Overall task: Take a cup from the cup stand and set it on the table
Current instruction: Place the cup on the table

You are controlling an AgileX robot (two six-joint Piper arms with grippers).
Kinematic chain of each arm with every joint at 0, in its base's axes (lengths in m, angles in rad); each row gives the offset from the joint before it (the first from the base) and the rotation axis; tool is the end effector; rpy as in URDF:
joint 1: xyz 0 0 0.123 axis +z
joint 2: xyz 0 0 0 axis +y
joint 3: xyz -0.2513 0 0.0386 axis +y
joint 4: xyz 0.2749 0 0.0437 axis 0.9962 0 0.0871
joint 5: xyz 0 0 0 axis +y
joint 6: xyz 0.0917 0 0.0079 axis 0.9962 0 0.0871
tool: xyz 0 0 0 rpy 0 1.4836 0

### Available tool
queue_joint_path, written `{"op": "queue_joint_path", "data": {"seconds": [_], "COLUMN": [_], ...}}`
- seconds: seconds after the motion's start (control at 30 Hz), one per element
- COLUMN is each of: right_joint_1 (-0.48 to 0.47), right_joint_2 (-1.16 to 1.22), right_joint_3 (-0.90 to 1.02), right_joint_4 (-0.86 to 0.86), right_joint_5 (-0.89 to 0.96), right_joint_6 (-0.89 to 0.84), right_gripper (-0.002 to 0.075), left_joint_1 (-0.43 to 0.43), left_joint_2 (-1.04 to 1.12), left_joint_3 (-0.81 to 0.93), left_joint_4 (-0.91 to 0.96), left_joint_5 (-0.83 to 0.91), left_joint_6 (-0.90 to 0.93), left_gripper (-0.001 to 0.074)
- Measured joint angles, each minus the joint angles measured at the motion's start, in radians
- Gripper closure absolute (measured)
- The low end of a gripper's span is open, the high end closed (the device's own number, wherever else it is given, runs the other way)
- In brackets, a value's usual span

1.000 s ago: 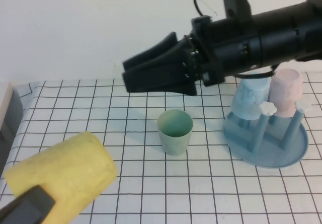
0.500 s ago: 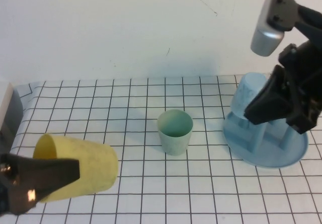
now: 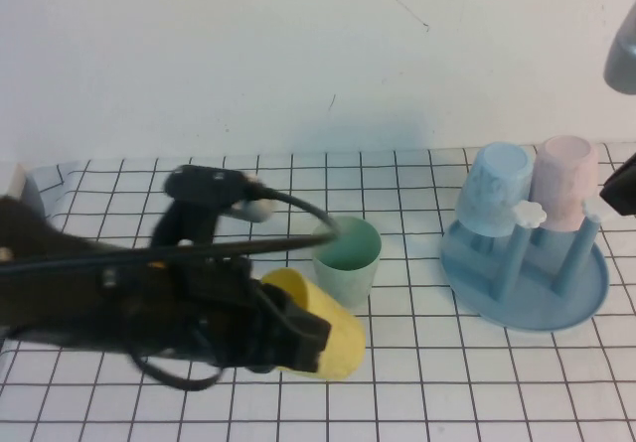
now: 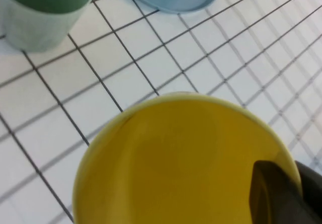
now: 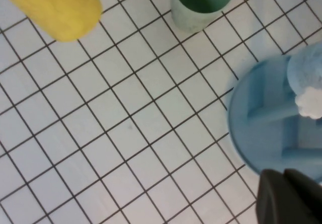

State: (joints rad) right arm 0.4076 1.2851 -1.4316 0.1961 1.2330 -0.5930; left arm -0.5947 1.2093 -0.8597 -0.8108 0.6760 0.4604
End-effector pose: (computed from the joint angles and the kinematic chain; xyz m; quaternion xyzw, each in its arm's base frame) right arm 0.2514 0.1270 0.3825 -0.4536 0.8403 0.0714 0.2884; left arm 0.2080 -0.1912 0.2616 0.2533 0.8632 -0.3486 0.2629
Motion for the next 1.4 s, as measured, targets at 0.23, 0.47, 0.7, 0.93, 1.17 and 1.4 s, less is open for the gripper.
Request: {"op": "queue_joint_path", "data": {"seconds": [0.23, 0.47, 0.7, 0.93, 1.17, 1.4], "right_joint_1": [0.000, 0.000, 0.000, 0.000, 0.000, 0.000], "right_joint_2": [-0.105, -0.285, -0.432, -0.521, -0.542, -0.576], "right_joint_3": [0.170, 0.451, 0.615, 0.634, 0.636, 0.640], "right_joint_4": [0.000, -0.013, -0.052, -0.072, -0.076, -0.127], "right_joint_5": [0.000, -0.016, -0.041, -0.047, -0.047, -0.033], "right_joint_6": [0.015, 0.049, 0.091, 0.103, 0.106, 0.114], "right_gripper": [0.0725, 0.0725, 0.0725, 0.0726, 0.0726, 0.0726], "left_joint_1": [-0.156, -0.167, -0.167, -0.169, -0.171, -0.172], "left_joint_2": [0.361, 0.612, 0.700, 0.750, 0.738, 0.626], "left_joint_3": [-0.235, -0.479, -0.587, -0.644, -0.648, -0.648], "left_joint_4": [0.238, 0.318, 0.333, 0.356, 0.356, 0.354], "left_joint_5": [-0.072, -0.024, 0.029, 0.134, 0.157, 0.164], "left_joint_6": [-0.142, -0.178, -0.189, -0.191, -0.191, -0.191], "left_gripper": [0.0730, 0.0730, 0.0730, 0.0670, 0.0407, 0.0415]}}
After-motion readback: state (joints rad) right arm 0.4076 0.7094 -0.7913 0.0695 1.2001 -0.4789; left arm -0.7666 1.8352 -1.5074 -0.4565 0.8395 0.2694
